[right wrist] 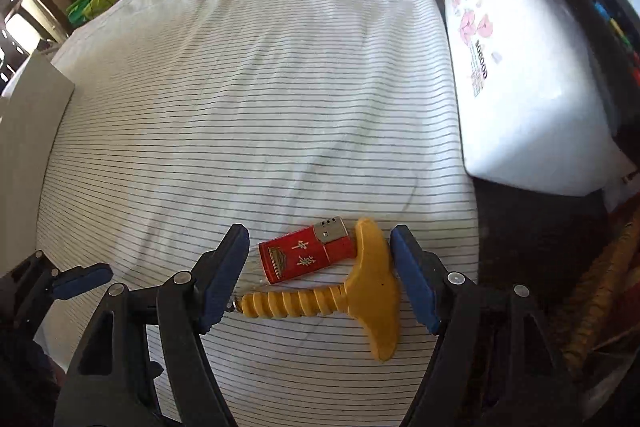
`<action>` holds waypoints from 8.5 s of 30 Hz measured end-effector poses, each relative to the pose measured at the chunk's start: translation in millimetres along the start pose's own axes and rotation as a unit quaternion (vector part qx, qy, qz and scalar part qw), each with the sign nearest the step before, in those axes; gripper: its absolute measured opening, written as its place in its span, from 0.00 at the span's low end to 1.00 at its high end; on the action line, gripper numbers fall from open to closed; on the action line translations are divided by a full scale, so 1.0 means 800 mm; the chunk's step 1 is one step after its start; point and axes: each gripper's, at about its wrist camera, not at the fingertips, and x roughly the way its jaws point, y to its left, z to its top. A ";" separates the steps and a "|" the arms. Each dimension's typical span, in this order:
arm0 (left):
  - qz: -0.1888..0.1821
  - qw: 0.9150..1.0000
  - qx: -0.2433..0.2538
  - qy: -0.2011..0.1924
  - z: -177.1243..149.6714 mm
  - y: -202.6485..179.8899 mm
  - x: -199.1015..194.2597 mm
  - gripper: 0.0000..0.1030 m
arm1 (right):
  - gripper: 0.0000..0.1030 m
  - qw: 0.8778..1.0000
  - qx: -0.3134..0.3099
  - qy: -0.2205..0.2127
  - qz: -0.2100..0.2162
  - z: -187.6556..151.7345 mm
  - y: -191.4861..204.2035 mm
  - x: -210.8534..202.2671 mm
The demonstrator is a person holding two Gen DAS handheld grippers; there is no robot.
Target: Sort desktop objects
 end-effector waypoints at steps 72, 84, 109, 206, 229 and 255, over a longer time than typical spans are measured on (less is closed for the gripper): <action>-0.056 0.977 -0.194 0.070 -0.039 0.075 -0.023 1.00 | 0.36 0.942 -0.296 -0.128 0.096 -0.188 0.152 -0.032; -0.028 0.963 -0.269 0.018 -0.038 0.137 -0.040 1.00 | 0.77 0.959 -0.208 -0.145 0.125 -0.164 0.146 -0.029; -0.067 0.992 -0.100 0.045 -0.135 0.034 -0.073 1.00 | 0.14 0.959 -0.031 -0.051 0.278 -0.141 0.079 -0.009; -0.192 0.937 -0.276 -0.092 -0.180 0.080 -0.112 0.92 | 0.16 0.936 0.070 -0.014 0.345 -0.221 0.108 -0.033; -0.066 0.994 -0.087 -0.003 -0.180 0.020 -0.090 0.20 | 0.27 0.982 -0.049 -0.043 0.177 -0.198 0.123 -0.071; -0.080 0.992 -0.093 -0.001 -0.172 0.013 -0.088 0.26 | 0.14 0.956 -0.250 -0.131 0.080 -0.237 0.233 -0.155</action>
